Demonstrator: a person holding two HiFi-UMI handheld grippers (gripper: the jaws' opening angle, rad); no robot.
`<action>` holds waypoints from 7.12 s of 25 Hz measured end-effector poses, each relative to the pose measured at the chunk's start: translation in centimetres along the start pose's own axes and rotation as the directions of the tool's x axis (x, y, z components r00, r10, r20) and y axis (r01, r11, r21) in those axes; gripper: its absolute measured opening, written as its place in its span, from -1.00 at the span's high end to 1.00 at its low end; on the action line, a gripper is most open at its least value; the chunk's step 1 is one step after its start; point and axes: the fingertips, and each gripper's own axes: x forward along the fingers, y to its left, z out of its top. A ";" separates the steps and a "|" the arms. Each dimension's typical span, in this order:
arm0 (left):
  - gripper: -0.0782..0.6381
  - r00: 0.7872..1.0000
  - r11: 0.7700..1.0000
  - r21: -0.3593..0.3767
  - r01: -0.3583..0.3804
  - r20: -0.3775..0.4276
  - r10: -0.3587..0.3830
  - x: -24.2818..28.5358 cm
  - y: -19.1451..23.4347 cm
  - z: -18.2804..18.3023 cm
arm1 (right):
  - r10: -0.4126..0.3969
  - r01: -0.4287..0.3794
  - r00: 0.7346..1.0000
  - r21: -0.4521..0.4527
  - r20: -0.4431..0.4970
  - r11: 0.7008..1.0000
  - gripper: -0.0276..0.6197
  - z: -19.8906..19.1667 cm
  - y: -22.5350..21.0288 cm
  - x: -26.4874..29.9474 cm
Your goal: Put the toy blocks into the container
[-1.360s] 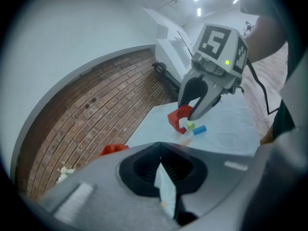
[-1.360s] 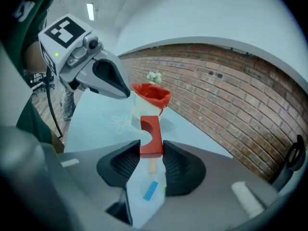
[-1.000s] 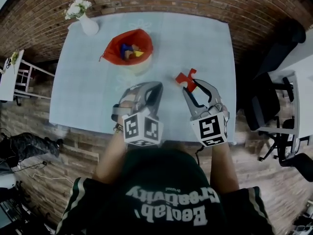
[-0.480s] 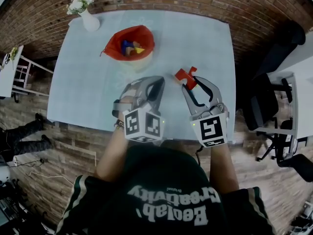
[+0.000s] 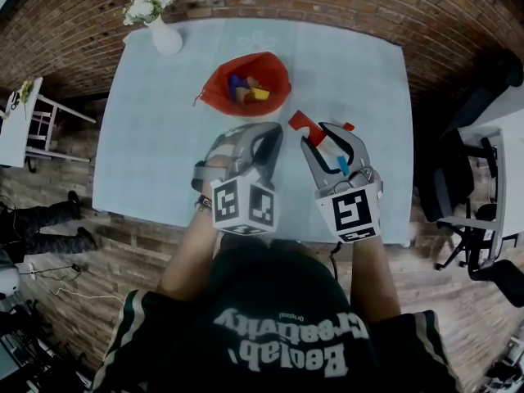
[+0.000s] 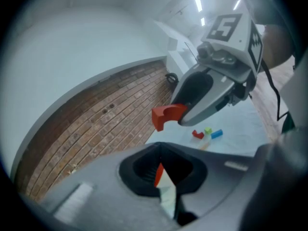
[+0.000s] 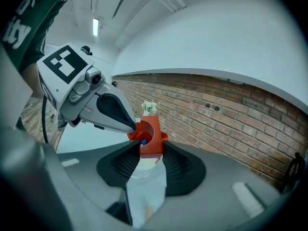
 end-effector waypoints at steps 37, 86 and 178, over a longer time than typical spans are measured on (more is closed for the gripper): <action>0.77 0.999 0.997 -0.078 0.027 -0.020 -0.029 2.4 10.7 -12.4 | 0.017 -0.028 0.990 -0.076 -0.140 0.997 -0.01 1.4 2.5 17.8; 0.77 0.976 0.978 0.077 0.193 0.087 -0.199 4.5 -6.5 4.4 | -0.220 0.211 0.963 -0.073 -0.158 0.975 0.90 -7.0 -4.2 -5.9; 0.77 0.969 0.969 -0.005 0.246 -0.025 -0.246 8.8 -10.8 0.7 | 0.032 -0.021 0.980 0.059 -0.198 0.998 0.68 -15.7 -1.8 -1.1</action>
